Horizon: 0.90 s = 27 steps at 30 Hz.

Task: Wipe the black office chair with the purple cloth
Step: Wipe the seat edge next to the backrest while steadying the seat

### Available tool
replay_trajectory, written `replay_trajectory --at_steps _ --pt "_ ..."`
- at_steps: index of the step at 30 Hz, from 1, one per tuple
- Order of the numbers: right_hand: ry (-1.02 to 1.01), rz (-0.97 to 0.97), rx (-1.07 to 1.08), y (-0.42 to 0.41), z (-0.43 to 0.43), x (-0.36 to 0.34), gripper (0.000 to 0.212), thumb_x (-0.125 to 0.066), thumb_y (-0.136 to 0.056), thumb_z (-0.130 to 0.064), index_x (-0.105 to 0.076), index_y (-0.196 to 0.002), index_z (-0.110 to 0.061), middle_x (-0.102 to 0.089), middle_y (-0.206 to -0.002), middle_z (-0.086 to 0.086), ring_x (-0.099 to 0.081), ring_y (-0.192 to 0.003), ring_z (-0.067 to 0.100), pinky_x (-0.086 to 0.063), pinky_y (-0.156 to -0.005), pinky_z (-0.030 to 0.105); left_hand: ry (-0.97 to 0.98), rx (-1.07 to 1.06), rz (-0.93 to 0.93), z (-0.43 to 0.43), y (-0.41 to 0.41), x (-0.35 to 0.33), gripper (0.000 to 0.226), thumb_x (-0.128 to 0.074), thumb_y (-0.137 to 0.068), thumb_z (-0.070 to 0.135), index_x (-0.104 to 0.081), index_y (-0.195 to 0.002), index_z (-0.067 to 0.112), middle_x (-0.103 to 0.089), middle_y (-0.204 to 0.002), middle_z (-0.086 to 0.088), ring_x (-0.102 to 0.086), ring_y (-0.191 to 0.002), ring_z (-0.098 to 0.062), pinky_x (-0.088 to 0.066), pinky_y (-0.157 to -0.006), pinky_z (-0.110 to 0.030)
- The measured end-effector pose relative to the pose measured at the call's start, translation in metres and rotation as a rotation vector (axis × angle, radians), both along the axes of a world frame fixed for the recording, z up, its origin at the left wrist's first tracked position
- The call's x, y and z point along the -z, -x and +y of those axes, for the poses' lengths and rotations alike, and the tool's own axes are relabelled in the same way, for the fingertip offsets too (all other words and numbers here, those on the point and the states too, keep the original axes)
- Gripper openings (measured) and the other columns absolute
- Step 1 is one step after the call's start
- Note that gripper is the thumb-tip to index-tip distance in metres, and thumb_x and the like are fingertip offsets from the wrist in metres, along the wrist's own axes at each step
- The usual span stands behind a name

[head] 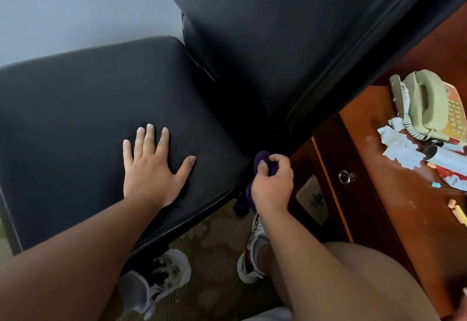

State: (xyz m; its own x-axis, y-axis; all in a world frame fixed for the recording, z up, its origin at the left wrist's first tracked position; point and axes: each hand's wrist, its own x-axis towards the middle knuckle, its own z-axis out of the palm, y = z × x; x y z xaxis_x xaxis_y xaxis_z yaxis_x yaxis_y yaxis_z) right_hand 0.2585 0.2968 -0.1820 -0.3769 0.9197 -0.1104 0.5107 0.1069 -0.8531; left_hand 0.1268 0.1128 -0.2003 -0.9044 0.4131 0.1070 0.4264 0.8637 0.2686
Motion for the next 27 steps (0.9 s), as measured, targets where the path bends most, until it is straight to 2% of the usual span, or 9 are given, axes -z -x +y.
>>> replay_trajectory --at_steps 2,4,8,12,14,16,20,25,27 --pt "0.070 0.030 0.079 0.008 0.009 0.003 0.016 -0.060 -0.097 -0.031 -0.055 -0.112 -0.034 -0.054 -0.117 -0.006 -0.060 -0.099 0.016 -0.054 -0.080 0.036 0.000 -0.010 -0.006 0.003 -0.001 0.000 0.095 -0.018 -0.090 0.081 -0.021 -0.162 0.018 -0.013 -0.169 -0.012 0.000 -0.157 -0.026 0.004 -0.126 -0.050" --pt "0.083 0.016 0.076 0.011 0.012 0.002 0.011 -0.059 -0.097 -0.035 -0.055 -0.106 -0.034 -0.058 -0.114 -0.002 -0.062 -0.094 0.018 -0.057 -0.079 0.040 -0.005 -0.024 -0.013 0.005 -0.002 -0.001 0.095 -0.018 -0.090 0.081 -0.020 -0.162 0.018 -0.012 -0.170 -0.012 0.001 -0.158 -0.025 0.005 -0.126 -0.050" --pt "-0.167 -0.152 -0.213 -0.002 -0.018 -0.009 0.012 -0.057 -0.098 -0.031 -0.057 -0.105 -0.022 -0.051 -0.108 -0.003 -0.054 -0.091 0.016 -0.043 -0.075 0.030 0.001 -0.033 -0.008 0.008 -0.003 0.000 0.095 -0.016 -0.091 0.080 -0.019 -0.162 0.018 -0.012 -0.170 -0.013 0.001 -0.157 -0.026 0.005 -0.126 -0.050" --pt "-0.309 -0.185 -0.514 -0.017 -0.061 -0.007 0.009 -0.053 -0.099 -0.036 -0.051 -0.100 -0.027 -0.048 -0.103 -0.008 -0.053 -0.088 0.013 -0.052 -0.073 0.035 -0.002 -0.032 -0.005 0.006 -0.003 0.001 0.095 -0.016 -0.091 0.080 -0.021 -0.162 0.018 -0.013 -0.169 -0.013 0.000 -0.157 -0.026 0.003 -0.126 -0.051" --pt "-0.355 -0.202 -0.563 -0.016 -0.057 -0.008 0.008 -0.053 -0.098 -0.037 -0.050 -0.099 -0.029 -0.047 -0.101 -0.010 -0.054 -0.086 0.013 -0.052 -0.069 0.036 -0.010 -0.026 -0.004 0.005 -0.002 0.000 0.095 -0.017 -0.091 0.080 -0.022 -0.162 0.017 -0.015 -0.169 -0.014 -0.001 -0.157 -0.027 0.003 -0.126 -0.051" --pt "-0.351 -0.212 -0.493 -0.008 -0.038 -0.012 0.009 -0.056 -0.096 -0.036 -0.053 -0.099 -0.028 -0.049 -0.102 -0.009 -0.054 -0.087 0.015 -0.050 -0.069 0.037 -0.017 -0.022 -0.001 0.005 -0.002 0.001 0.095 -0.018 -0.091 0.080 -0.024 -0.162 0.016 -0.016 -0.169 -0.015 -0.002 -0.157 -0.028 0.002 -0.126 -0.051" --pt "-0.200 -0.229 -0.207 0.009 0.007 -0.016 0.010 -0.058 -0.097 -0.034 -0.059 -0.103 -0.026 -0.052 -0.108 -0.005 -0.057 -0.093 0.021 -0.041 -0.070 0.031 0.002 -0.014 -0.008 0.005 -0.002 0.001 0.096 -0.016 -0.090 0.081 -0.021 -0.162 0.017 -0.014 -0.169 -0.014 0.000 -0.157 -0.027 0.004 -0.126 -0.050" --pt "-0.007 -0.136 -0.039 0.026 0.034 -0.018 0.010 -0.060 -0.096 -0.034 -0.059 -0.104 -0.029 -0.056 -0.112 -0.002 -0.057 -0.085 0.016 -0.042 -0.066 0.028 0.006 -0.029 -0.012 0.009 -0.003 0.000 0.097 -0.014 -0.089 0.081 -0.020 -0.162 0.018 -0.012 -0.170 -0.013 0.001 -0.157 -0.027 0.005 -0.126 -0.050" --pt "-0.035 -0.156 -0.065 0.029 0.035 -0.018 0.009 -0.058 -0.097 -0.033 -0.058 -0.104 -0.028 -0.056 -0.112 -0.001 -0.057 -0.083 0.016 -0.041 -0.062 0.027 0.005 -0.035 -0.013 0.010 -0.003 0.000 0.097 -0.014 -0.089 0.081 -0.019 -0.163 0.018 -0.011 -0.170 -0.013 0.002 -0.157 -0.026 0.005 -0.126 -0.050"
